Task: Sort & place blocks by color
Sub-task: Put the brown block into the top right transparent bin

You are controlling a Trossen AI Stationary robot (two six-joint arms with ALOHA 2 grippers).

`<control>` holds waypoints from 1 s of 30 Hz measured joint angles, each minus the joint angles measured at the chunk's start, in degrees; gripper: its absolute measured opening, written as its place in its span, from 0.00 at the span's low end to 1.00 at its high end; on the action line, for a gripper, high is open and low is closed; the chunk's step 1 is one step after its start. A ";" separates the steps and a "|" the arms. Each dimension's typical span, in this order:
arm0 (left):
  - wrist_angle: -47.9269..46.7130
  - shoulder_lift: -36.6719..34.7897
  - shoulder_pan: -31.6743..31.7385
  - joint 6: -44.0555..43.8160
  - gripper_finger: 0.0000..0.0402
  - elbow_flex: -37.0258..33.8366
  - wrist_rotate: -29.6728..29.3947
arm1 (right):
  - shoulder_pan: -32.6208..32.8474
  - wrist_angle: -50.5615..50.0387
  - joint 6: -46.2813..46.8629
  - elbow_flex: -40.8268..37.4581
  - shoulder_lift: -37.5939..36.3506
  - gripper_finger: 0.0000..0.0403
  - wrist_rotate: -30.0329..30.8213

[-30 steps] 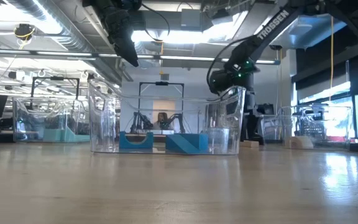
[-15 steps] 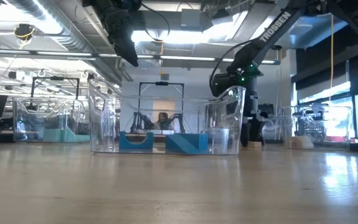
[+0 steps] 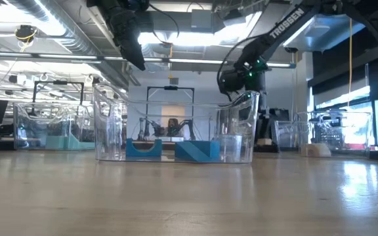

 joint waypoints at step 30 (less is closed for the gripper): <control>-0.82 0.00 0.10 1.51 0.48 0.02 -0.12 | -0.77 -34.77 6.18 6.76 -18.26 0.30 11.84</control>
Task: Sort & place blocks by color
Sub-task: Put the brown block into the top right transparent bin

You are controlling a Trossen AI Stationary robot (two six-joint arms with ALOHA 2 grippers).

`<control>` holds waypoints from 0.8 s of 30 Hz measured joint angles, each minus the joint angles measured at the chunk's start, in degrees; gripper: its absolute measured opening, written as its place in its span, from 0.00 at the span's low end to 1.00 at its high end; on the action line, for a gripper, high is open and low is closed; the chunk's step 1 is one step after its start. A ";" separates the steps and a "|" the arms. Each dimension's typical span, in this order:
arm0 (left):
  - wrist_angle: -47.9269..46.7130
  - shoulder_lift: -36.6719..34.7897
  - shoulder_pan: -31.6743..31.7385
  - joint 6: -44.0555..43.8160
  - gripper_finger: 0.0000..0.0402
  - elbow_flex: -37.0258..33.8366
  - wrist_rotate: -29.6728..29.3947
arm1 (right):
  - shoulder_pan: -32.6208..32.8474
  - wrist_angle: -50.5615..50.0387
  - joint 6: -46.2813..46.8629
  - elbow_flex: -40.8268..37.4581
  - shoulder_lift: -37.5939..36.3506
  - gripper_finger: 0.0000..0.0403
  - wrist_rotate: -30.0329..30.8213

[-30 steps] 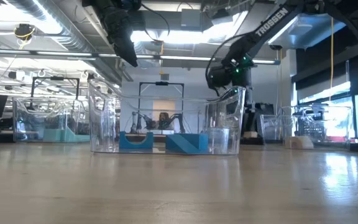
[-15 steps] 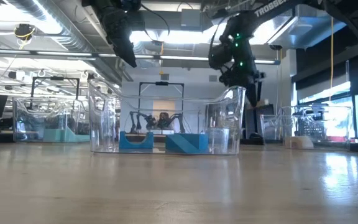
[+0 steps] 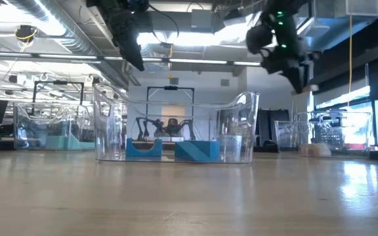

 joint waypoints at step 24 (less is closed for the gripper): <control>1.63 0.00 0.00 -0.15 0.48 0.00 0.10 | -4.26 31.12 1.78 -39.88 -10.48 0.30 -11.35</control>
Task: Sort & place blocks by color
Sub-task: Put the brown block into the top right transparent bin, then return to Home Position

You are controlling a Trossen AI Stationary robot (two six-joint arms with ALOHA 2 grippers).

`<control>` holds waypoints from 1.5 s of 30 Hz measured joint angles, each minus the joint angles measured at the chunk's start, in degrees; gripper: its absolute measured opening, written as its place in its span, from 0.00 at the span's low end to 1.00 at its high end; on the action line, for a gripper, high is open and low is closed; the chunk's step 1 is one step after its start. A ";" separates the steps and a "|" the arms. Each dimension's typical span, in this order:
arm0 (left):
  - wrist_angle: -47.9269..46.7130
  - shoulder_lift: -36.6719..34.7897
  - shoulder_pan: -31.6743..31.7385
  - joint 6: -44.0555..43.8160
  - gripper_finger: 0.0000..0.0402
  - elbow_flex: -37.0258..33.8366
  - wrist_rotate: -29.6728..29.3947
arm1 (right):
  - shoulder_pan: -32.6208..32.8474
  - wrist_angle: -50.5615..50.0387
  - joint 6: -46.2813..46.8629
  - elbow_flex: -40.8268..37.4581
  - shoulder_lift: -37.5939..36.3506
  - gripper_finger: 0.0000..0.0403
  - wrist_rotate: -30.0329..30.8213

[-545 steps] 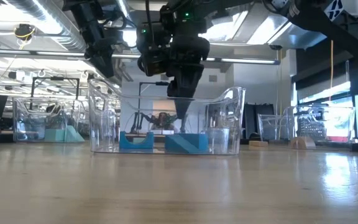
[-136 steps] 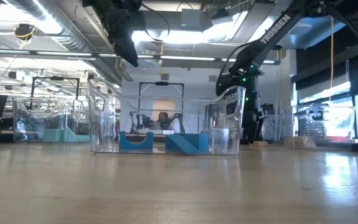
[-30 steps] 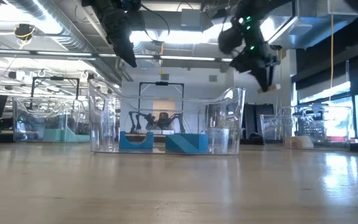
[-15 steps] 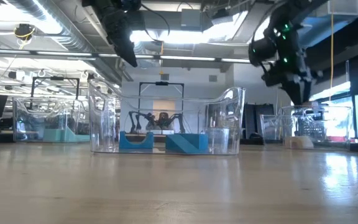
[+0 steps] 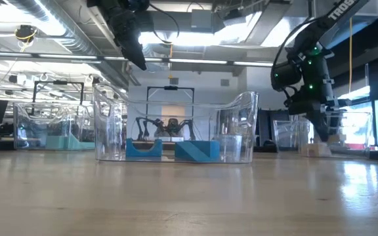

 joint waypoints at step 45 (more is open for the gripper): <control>-7.77 -16.09 -0.09 -5.61 0.00 0.02 -3.15 | 10.72 -9.76 -20.15 35.65 -0.68 0.01 -5.76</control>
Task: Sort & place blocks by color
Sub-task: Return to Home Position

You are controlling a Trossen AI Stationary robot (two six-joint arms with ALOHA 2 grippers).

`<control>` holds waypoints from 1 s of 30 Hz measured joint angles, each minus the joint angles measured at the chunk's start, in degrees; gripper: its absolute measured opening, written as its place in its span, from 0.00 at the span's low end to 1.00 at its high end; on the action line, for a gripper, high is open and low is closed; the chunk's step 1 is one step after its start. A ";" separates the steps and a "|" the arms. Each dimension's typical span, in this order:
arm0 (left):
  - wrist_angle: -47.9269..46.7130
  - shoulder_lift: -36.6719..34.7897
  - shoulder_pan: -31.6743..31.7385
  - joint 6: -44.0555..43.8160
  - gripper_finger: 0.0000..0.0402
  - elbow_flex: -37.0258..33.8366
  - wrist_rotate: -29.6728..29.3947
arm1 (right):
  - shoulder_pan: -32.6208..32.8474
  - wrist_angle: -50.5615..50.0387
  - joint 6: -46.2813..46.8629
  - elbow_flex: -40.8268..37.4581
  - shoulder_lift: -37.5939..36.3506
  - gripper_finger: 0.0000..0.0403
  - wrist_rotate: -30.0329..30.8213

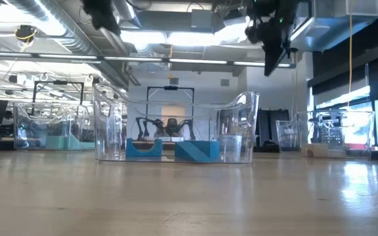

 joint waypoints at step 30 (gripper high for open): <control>25.67 -49.08 -0.09 -10.48 0.00 -33.28 -3.01 | 9.43 50.72 3.59 -41.54 -48.95 0.00 -17.03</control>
